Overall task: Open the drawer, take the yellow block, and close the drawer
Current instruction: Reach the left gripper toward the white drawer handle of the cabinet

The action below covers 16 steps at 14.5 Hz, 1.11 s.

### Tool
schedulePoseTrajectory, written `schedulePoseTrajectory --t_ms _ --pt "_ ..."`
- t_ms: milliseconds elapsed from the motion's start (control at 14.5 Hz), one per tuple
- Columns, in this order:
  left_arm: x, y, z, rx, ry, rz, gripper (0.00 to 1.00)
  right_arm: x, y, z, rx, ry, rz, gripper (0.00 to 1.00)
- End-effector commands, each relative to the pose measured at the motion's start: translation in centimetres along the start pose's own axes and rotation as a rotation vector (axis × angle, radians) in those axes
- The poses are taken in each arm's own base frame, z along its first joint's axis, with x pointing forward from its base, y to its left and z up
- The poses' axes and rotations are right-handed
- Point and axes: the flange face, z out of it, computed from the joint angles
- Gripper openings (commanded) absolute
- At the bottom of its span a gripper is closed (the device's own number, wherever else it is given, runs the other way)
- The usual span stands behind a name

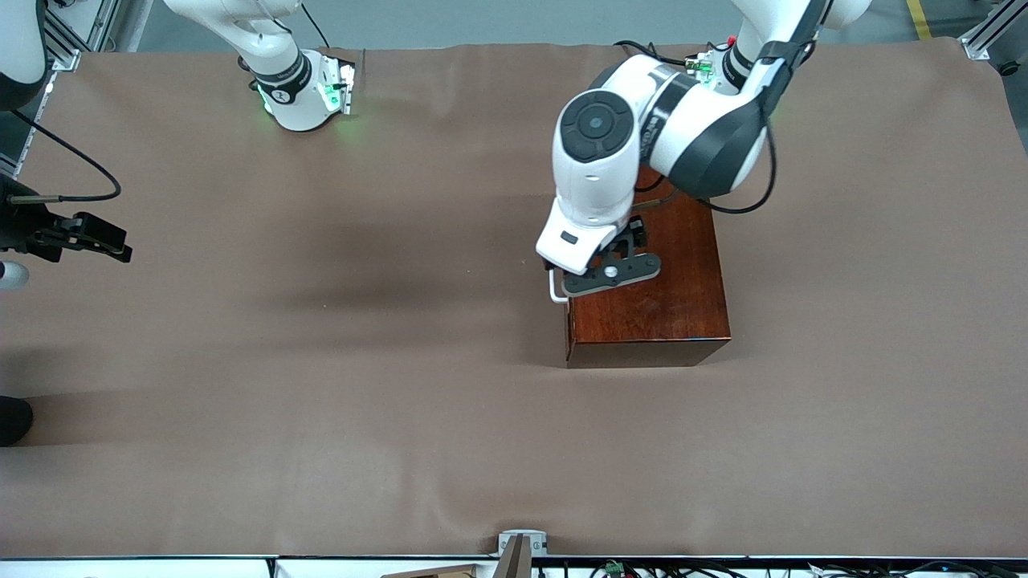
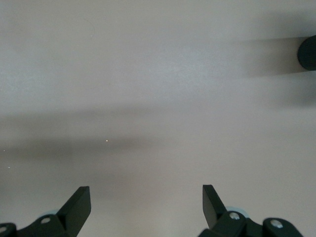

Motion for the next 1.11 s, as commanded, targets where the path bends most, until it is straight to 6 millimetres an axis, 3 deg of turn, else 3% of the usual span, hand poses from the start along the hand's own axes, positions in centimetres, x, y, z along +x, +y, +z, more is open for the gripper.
schedulePoseTrajectory --t_ms 0,415,622,1037 --pt "-0.5 2.1 1.2 0.011 0.03 0.004 1.0 -0.8 0.1 -0.4 -0.012 0.004 -0.002 1.0" --pt "-1.7 4.4 3.9 0.034 0.061 0.045 1.0 -0.8 0.0 -0.4 -0.012 0.004 -0.005 1.0" --pt "-3.0 6.1 6.1 0.074 0.075 0.07 1.0 -0.8 0.0 -0.4 -0.014 0.004 -0.004 1.0" --pt "-4.4 7.9 7.4 0.108 0.13 0.087 1.0 -0.8 0.1 -0.4 -0.014 0.004 -0.002 1.0"
